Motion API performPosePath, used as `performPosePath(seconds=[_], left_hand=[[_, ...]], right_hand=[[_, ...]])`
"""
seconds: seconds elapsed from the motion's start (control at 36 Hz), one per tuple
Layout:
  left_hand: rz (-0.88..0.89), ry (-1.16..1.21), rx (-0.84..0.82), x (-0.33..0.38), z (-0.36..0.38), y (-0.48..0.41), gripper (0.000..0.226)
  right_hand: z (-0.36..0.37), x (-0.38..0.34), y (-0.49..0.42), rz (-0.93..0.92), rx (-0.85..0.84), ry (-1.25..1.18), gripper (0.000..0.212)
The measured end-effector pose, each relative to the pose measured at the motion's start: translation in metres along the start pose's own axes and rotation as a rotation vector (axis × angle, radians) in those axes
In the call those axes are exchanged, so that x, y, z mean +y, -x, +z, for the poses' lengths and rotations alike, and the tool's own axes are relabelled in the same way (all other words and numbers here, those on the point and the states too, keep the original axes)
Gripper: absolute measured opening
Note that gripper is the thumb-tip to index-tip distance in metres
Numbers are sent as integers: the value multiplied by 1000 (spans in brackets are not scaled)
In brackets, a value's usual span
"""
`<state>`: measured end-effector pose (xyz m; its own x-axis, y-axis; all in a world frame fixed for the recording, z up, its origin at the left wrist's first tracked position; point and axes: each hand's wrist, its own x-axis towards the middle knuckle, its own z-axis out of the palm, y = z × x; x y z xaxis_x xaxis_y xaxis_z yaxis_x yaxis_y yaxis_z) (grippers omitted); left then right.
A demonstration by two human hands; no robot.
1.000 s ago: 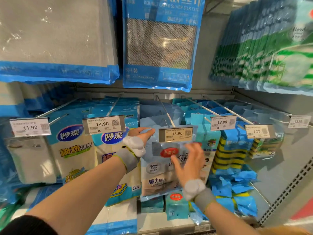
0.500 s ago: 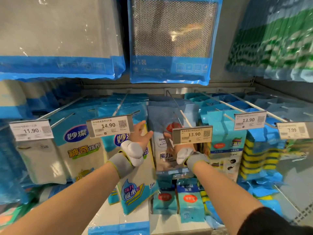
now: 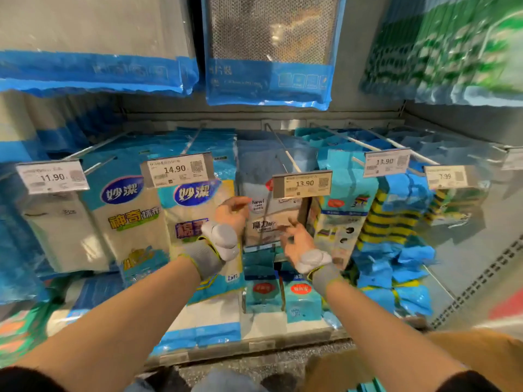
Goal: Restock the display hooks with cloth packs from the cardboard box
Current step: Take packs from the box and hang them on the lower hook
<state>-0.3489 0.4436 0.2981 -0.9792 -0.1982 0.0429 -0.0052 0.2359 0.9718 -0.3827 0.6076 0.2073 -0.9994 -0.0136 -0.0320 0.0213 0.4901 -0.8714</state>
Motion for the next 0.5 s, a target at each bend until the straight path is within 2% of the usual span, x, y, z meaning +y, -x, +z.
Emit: performPosePath(seconds=[0.03, 0.08, 0.19, 0.28, 0.33, 0.42, 0.47, 0.5], left_hand=[[-22, 2, -36, -5, 6, 9, 26], [-78, 9, -107, -12, 18, 28, 24], [-264, 25, -250, -27, 44, 69, 21], [-375, 6, -360, -40, 67, 103, 17], [-437, -14, -444, -52, 86, 134, 21], [-521, -8, -563, -72, 112, 163, 24], [-543, -53, -637, -85, 128, 178, 15], [-548, -74, -651, -88, 131, 182, 18]], right_hand=[[-3, -7, 22, 44, 52, 36, 34], [-8, 3, 49, 6, 188, 64, 28], [-27, 24, 100, 102, 233, -18, 23], [-41, 45, 138, 198, 351, -3, 20], [-50, 73, 169, 276, 404, -43, 27], [-61, 115, 201, 467, 381, 84, 19], [-67, 148, 220, 591, 260, 195, 23], [-68, 155, 226, 635, 157, 203, 23]])
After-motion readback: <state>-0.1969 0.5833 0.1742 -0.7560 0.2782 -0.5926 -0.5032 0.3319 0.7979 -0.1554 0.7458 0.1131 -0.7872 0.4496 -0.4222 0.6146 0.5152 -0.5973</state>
